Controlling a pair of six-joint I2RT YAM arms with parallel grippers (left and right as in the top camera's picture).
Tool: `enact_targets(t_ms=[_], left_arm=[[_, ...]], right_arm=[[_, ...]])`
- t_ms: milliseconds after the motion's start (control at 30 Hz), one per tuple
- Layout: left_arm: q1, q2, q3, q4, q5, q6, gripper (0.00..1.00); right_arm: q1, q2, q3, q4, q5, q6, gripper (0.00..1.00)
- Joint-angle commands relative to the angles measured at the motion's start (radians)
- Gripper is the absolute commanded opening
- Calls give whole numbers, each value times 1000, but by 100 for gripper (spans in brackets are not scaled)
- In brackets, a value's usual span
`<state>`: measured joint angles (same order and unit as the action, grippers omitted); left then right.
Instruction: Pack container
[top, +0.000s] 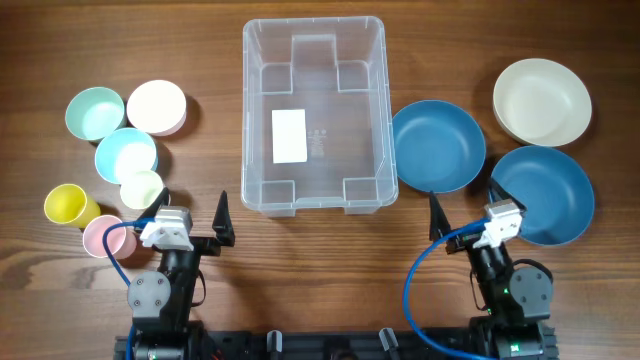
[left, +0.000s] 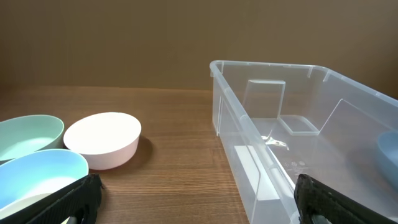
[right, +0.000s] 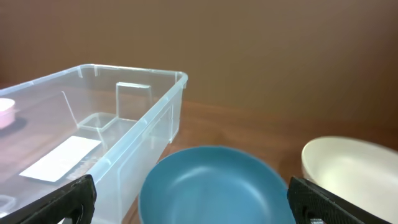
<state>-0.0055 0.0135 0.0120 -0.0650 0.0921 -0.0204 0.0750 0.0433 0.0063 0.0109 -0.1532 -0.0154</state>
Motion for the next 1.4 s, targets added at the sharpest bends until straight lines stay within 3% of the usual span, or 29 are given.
enact_targets(t_ms=[0,167,300,367,567,800,900,1067,1367], left_arm=[[1,-2,-5,-3,7,-135,100],[2,76,95,-53,1,-198,100],[2,243,294,-209,1,-198,100],[2,443,513,-356,1,-198,100],[2,784,879,-636,2,-197,100],[2,1026,1184,-971,68,-198,100],[2,1035,1196,-1004,75,-197,100],[2,1038,1196,-1007,75,-206,100],[2,1110,1195,-1006,74,-223,100]], right_arm=[[-5,55,3,0,3,205,100],[-5,198,124,-23,47,251,100],[-6,385,325,-125,68,251,100],[-24,583,545,-253,78,239,100],[-83,913,922,-592,69,181,100],[-140,1280,1370,-1112,-9,4,100],[-140,1337,1423,-1153,-4,-11,100],[-159,1398,1423,-1078,93,55,100],[-222,1738,1423,-910,113,57,97]])
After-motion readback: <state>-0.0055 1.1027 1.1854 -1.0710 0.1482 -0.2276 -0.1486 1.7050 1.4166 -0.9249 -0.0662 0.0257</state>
